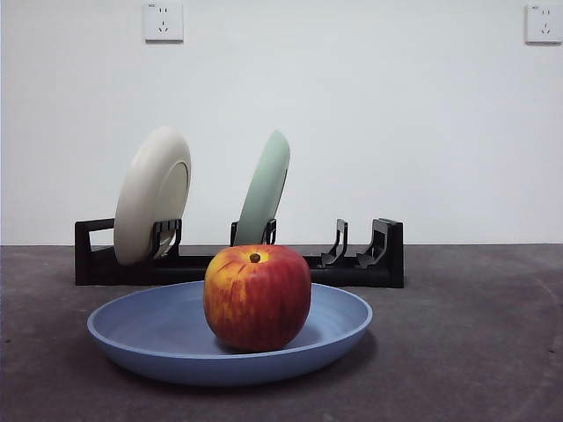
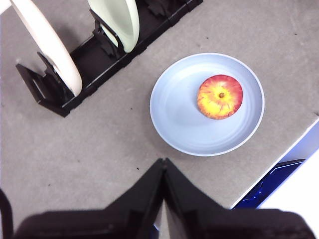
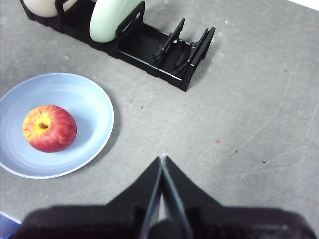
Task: Take the blue plate from the plate rack,put the plate on the table,take the apple from the table,put the apple in the plate
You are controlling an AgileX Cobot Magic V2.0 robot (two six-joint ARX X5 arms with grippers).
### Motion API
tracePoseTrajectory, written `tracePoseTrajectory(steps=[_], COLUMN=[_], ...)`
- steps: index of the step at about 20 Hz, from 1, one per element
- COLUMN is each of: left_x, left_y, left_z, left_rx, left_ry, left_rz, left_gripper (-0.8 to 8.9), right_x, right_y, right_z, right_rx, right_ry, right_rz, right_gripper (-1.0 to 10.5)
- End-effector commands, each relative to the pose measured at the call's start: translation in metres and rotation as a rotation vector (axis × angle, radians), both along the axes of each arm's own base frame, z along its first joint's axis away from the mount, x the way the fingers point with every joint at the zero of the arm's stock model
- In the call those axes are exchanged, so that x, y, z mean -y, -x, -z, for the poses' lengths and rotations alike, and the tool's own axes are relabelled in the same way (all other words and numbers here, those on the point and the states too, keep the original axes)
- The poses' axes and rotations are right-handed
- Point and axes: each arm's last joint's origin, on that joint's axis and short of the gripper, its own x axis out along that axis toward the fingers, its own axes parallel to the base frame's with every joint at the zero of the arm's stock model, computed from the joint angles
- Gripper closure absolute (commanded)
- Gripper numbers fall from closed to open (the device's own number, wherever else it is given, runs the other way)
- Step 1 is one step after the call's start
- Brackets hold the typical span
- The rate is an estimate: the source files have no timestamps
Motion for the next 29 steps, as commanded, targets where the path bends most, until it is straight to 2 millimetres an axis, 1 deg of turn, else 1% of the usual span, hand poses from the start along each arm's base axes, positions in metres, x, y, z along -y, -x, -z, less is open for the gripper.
tracePoseTrajectory(steps=[1, 3, 4, 6, 7, 8, 9, 10, 11, 12, 13, 15, 17, 18, 19, 20, 22, 24, 26, 28, 29], left_x=[-0.001, -0.007, -0.011, -0.02, -0.024, -0.028, -0.035, -0.043, -0.053, -0.061, -0.071, -0.086, -0.097, -0.1, -0.103, -0.104, -0.104, -0.104, -0.105, -0.105, -0.105], left_y=[-0.007, -0.018, -0.027, -0.049, -0.062, -0.073, -0.083, -0.089, -0.091, -0.09, -0.086, -0.074, -0.06, -0.054, -0.048, -0.044, -0.038, -0.036, -0.035, -0.036, -0.036], left_z=[0.001, 0.001, 0.002, 0.007, 0.015, 0.024, 0.04, 0.056, 0.078, 0.098, 0.123, 0.166, 0.198, 0.208, 0.216, 0.221, 0.225, 0.228, 0.236, 0.247, 0.248], left_rx=[0.002, 0.023, 0.055, 0.176, 0.253, 0.316, 0.405, 0.472, 0.534, 0.556, 0.546, 0.502, 0.473, 0.457, 0.43, 0.403, 0.367, 0.345, 0.336, 0.342, 0.36], left_ry=[-0.017, -0.076, -0.082, -0.003, 0.099, 0.194, 0.307, 0.384, 0.449, 0.484, 0.507, 0.502, 0.474, 0.466, 0.457, 0.451, 0.445, 0.422, 0.398, 0.41, 0.421], left_rz=[-0.042, -0.081, -0.135, -0.212, -0.188, -0.121, -0.038, 0.013, 0.056, 0.065, 0.024, -0.095, -0.176, -0.204, -0.231, -0.247, -0.261, -0.256, -0.285, -0.306, -0.313], left_gripper=[8.17, 8.17, 8.18, 8.18, 8.18, 8.18, 8.18, 8.18, 8.18, 8.18, 8.18, 8.18, 8.17, 8.17, 8.18, 8.17, 8.18, 8.17, 8.18, 8.17, 8.17], right_x=[-0.002, -0.002, -0.001, 0.0, 0.001, 0.001, 0.002, 0.002, 0.003, 0.003, 0.003, 0.003, 0.003, 0.003, 0.003, 0.003, 0.003, 0.003, 0.003, 0.003, 0.003], right_y=[-0.001, -0.001, -0.001, 0.0, 0.0, 0.001, 0.001, 0.002, 0.002, 0.002, 0.002, 0.002, 0.002, 0.002, 0.002, 0.002, 0.002, 0.002, 0.002, 0.002, 0.002], right_z=[0.003, 0.004, 0.005, 0.006, 0.007, 0.007, 0.008, 0.008, 0.009, 0.009, 0.009, 0.009, 0.009, 0.009, 0.009, 0.009, 0.009, 0.009, 0.009, 0.009, 0.009], right_rx=[-0.012, -0.025, -0.031, -0.04, -0.048, -0.053, -0.058, -0.063, -0.065, -0.065, -0.065, -0.065, -0.065, -0.065, -0.065, -0.065, -0.065, -0.065, -0.065, -0.065, -0.065], right_ry=[0.021, 0.041, 0.049, 0.064, 0.074, 0.082, 0.09, 0.096, 0.1, 0.1, 0.1, 0.1, 0.1, 0.1, 0.1, 0.1, 0.1, 0.1, 0.1, 0.1, 0.099], right_rz=[0.002, 0.002, 0.002, 0.002, 0.002, 0.003, 0.002, 0.002, 0.002, 0.002, 0.002, 0.002, 0.002, 0.002, 0.002, 0.002, 0.002, 0.002, 0.002, 0.002, 0.002], right_gripper=[9.4, 9.4, 9.4, 9.4, 9.4, 9.4, 9.4, 9.4, 9.4, 9.4, 9.4, 9.4, 9.4, 9.4, 9.4, 9.4, 9.4, 9.4, 9.4, 9.4, 9.4])
